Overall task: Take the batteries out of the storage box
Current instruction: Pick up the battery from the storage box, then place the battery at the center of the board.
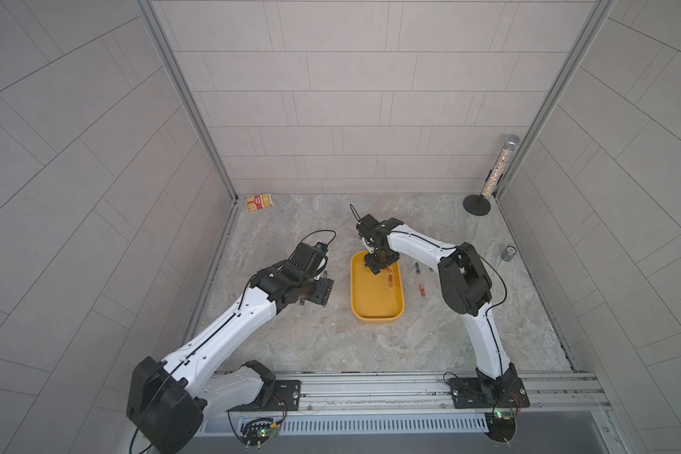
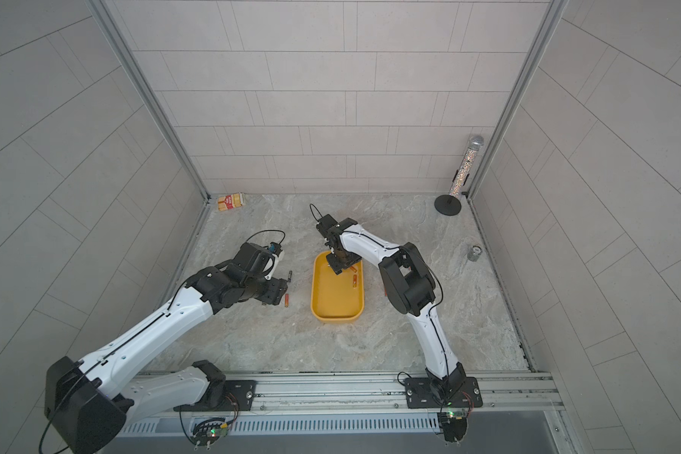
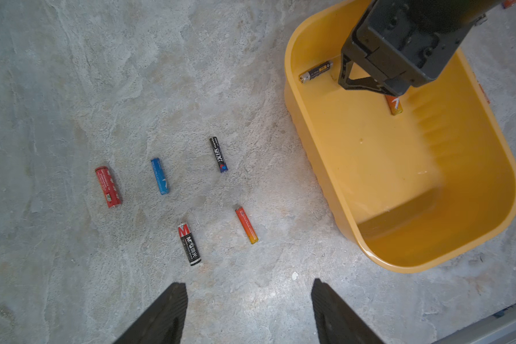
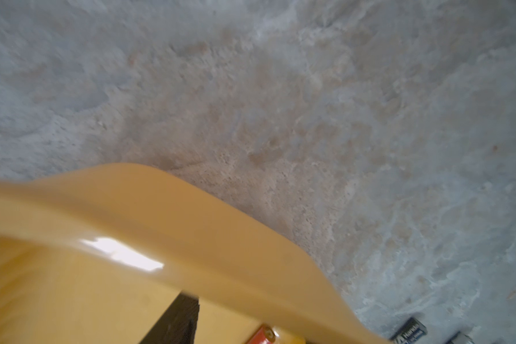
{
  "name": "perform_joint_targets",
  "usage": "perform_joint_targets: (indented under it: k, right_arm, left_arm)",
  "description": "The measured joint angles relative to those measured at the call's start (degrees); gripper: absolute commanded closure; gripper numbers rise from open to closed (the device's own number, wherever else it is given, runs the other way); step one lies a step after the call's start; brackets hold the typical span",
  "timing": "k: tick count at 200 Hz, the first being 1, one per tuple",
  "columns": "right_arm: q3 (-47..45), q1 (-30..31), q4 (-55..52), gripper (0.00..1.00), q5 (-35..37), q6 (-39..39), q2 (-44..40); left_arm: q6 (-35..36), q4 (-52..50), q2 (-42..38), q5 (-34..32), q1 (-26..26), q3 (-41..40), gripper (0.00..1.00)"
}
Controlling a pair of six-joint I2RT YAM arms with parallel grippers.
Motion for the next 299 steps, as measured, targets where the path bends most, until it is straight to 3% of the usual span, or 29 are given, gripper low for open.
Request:
perform_joint_targets:
  k: [34, 71, 99, 159, 195, 225, 252, 274, 299]
  right_arm:
    - [-0.2, -0.26, 0.55, 0.6, -2.69, 1.11, 1.27]
    - [-0.13, -0.37, 1.33, 0.87, -4.63, 3.41, 1.38]
    - [-0.09, -0.61, 1.36, 1.0, -5.09, 4.63, 1.38]
    - [1.86, -1.86, -3.23, 1.0, -8.02, 8.2, 0.5]
    - [1.11, -4.15, -3.93, 1.0, -9.25, 10.23, -9.09]
    - [-6.32, -8.5, -1.75, 1.0, -9.99, 11.1, -24.68]
    - [-17.05, -16.35, -0.68, 1.0, -8.15, 11.15, -36.46]
    - [-25.35, -21.24, -0.28, 1.0, -4.85, 10.62, -38.99]
    - [-31.67, -22.01, 0.87, 1.0, -3.19, 9.99, -35.74]
  left_arm:
    - [0.5, 0.74, 0.02, 1.03, 0.0, 0.0, 0.26]
    - [0.72, -0.04, 0.04, 1.18, 0.0, 0.0, 0.26]
    - [0.96, -0.11, 0.04, 1.27, 0.0, 0.0, 0.26]
    - [0.98, 1.44, -0.22, 2.08, 0.24, 0.44, 0.26]
    - [-1.81, 2.78, -2.75, 2.08, 0.24, 3.76, 0.26]
    - [-6.71, 5.05, -5.79, 1.25, -0.61, 5.33, 0.26]
    - [-9.6, 4.74, -1.79, -0.57, -5.42, 8.96, 0.29]
    - [-11.02, 5.05, 5.27, -0.63, -8.92, 13.25, 0.31]
    - [-12.83, 5.14, 11.21, 1.01, -10.43, 15.04, 0.32]
